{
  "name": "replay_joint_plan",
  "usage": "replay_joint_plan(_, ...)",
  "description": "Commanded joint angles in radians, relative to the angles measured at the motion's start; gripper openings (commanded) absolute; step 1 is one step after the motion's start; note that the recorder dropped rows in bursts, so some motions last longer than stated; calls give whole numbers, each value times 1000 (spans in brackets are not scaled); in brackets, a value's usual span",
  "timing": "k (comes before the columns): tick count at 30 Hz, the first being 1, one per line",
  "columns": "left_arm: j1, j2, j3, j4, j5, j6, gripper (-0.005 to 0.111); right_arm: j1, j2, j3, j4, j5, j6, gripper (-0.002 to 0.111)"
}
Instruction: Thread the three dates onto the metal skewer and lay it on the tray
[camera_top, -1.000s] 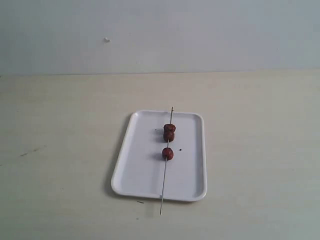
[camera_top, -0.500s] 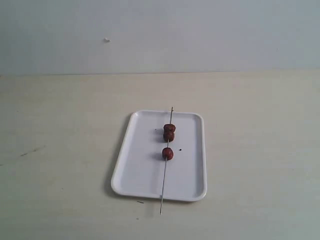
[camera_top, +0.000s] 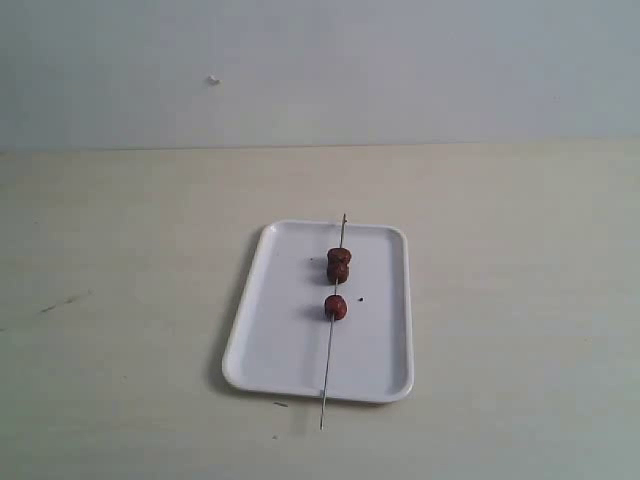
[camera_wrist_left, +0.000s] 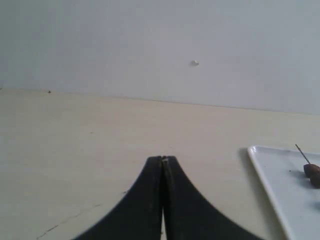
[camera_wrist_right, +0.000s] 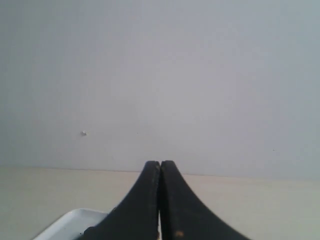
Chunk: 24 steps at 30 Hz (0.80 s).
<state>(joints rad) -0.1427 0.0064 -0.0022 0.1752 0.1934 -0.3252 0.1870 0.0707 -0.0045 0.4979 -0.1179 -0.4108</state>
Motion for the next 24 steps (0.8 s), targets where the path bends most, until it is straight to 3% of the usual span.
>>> replay_joint_plan(1, 3, -6, 2, -3, 3, 4, 0, -6, -3, 5, -2, 15, 4, 0)
replay_joint_plan(3, 3, -6, 2, -3, 3, 4, 0, -6, -3, 5, -12, 35, 7, 0)
replay_joint_plan(5, 3, -6, 2, -3, 3, 4, 0, -6, -5, 5, -166, 103, 96, 0)
replay_joint_plan(8, 3, -6, 2, -3, 3, 4, 0, -6, -25, 5, -416, 177, 355, 0)
replay_joint_plan(11, 3, -6, 2, -3, 3, 4, 0, -6, -41, 5, -542, 203, 542, 0)
replay_joint_plan(14, 3, -6, 2, -3, 3, 4, 0, -6, -41, 5, -556, 213, 724, 0)
replay_joint_plan(24, 3, -6, 2, -3, 3, 4, 0, -6, -41, 5, -556, 213, 728, 0)
